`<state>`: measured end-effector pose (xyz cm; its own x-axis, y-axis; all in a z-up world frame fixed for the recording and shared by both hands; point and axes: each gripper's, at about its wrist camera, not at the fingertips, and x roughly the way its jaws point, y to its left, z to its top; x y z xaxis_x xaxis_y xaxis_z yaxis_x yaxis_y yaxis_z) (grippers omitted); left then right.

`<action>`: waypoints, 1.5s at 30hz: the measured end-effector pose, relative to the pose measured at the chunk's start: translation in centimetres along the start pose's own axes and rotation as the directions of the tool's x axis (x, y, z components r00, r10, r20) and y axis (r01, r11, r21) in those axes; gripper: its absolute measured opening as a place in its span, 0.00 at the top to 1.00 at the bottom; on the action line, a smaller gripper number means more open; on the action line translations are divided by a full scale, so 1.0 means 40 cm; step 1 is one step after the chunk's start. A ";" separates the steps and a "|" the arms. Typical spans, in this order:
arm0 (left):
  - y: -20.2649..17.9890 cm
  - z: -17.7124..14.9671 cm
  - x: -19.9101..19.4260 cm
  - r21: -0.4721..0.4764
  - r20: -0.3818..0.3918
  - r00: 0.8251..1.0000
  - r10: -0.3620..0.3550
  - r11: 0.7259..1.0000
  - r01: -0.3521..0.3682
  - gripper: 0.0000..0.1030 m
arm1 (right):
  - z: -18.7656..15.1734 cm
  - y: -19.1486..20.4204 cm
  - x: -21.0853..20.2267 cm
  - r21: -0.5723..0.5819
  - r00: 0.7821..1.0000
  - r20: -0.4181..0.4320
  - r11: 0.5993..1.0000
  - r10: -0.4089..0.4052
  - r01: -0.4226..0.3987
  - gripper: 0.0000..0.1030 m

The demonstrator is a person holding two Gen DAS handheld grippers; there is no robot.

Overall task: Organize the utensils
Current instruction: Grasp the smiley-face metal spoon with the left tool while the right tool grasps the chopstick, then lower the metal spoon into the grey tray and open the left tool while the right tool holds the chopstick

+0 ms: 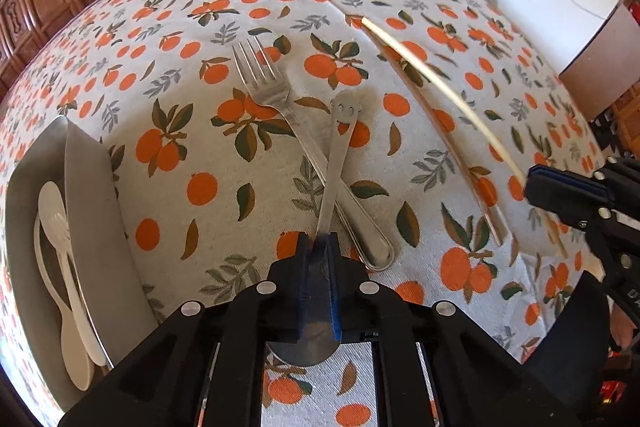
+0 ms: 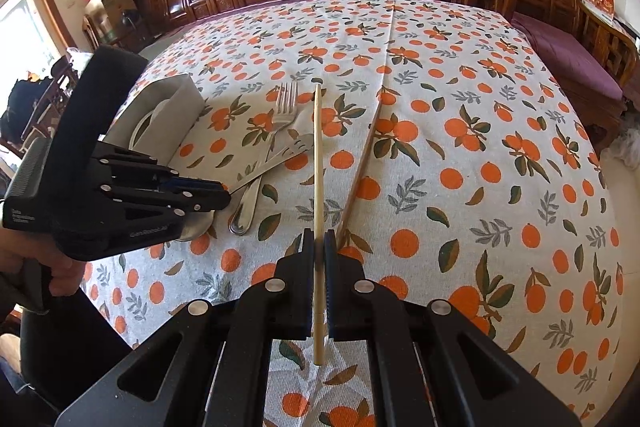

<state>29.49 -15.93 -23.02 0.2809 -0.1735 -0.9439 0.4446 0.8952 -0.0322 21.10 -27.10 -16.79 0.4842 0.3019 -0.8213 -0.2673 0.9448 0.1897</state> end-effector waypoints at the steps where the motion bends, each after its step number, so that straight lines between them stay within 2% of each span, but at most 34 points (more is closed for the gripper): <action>1: -0.003 0.001 0.002 0.008 0.004 1.000 0.009 1.000 -0.009 0.92 | 0.001 0.000 0.000 -0.001 1.000 -0.001 1.000 0.000 0.000 0.94; 15: 0.000 -0.017 -0.023 0.002 0.028 0.999 0.018 1.000 -0.018 0.95 | -0.002 0.007 -0.001 -0.005 1.000 0.002 1.000 0.003 -0.003 0.94; 33: 0.016 -0.060 -0.187 -0.047 0.137 0.990 0.019 0.999 -0.012 0.95 | 0.016 0.059 -0.041 -0.042 0.999 0.037 0.998 0.038 -0.036 0.94; 45: 0.100 -0.102 -0.266 -0.127 0.185 0.981 0.061 0.991 -0.038 0.95 | 0.028 0.113 -0.067 -0.075 0.996 0.056 0.995 0.071 -0.067 0.94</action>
<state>24.80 -8.82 -14.44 0.4600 -0.1916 -0.8670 0.3224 0.9459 -0.0380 19.53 -23.48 -13.14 0.5102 0.3752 -0.7739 -0.3609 0.9102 0.2033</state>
